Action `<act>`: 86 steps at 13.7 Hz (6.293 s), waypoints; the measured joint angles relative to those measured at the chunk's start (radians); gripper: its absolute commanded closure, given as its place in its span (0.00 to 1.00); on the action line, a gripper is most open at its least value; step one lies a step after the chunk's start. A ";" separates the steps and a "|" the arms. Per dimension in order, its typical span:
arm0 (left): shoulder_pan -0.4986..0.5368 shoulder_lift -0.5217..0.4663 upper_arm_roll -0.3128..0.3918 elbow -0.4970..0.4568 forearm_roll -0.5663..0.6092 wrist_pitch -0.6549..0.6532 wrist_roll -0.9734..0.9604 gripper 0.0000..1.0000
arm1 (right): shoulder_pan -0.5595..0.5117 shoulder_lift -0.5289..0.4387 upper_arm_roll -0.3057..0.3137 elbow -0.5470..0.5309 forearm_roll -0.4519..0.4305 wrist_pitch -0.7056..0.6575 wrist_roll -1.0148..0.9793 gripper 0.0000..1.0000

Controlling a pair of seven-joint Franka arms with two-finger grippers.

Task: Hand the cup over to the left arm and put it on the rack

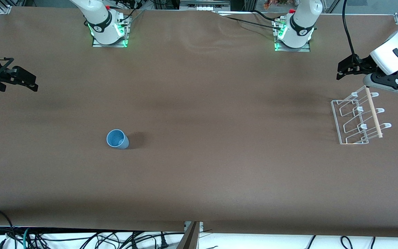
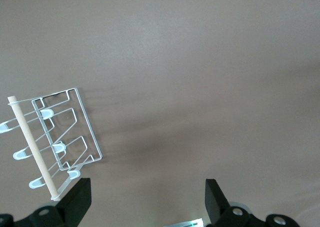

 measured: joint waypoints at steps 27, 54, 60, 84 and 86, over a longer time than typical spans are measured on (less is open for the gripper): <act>-0.006 0.000 -0.002 0.001 0.000 0.000 0.000 0.00 | 0.120 0.512 0.006 -0.009 0.027 0.299 0.052 0.00; -0.006 0.000 -0.002 0.001 0.000 0.000 0.000 0.00 | 0.142 0.539 0.007 -0.048 0.249 0.424 0.057 1.00; -0.007 0.000 -0.007 0.001 0.000 -0.001 0.000 0.00 | 0.146 0.507 0.030 0.040 0.591 0.368 0.073 1.00; -0.018 0.175 -0.061 0.066 -0.377 0.086 0.701 0.00 | 0.457 0.561 0.136 0.172 1.425 0.582 0.361 1.00; -0.020 0.185 -0.073 0.066 -0.433 0.086 0.776 0.00 | 0.471 0.575 0.136 0.192 1.436 0.582 0.361 1.00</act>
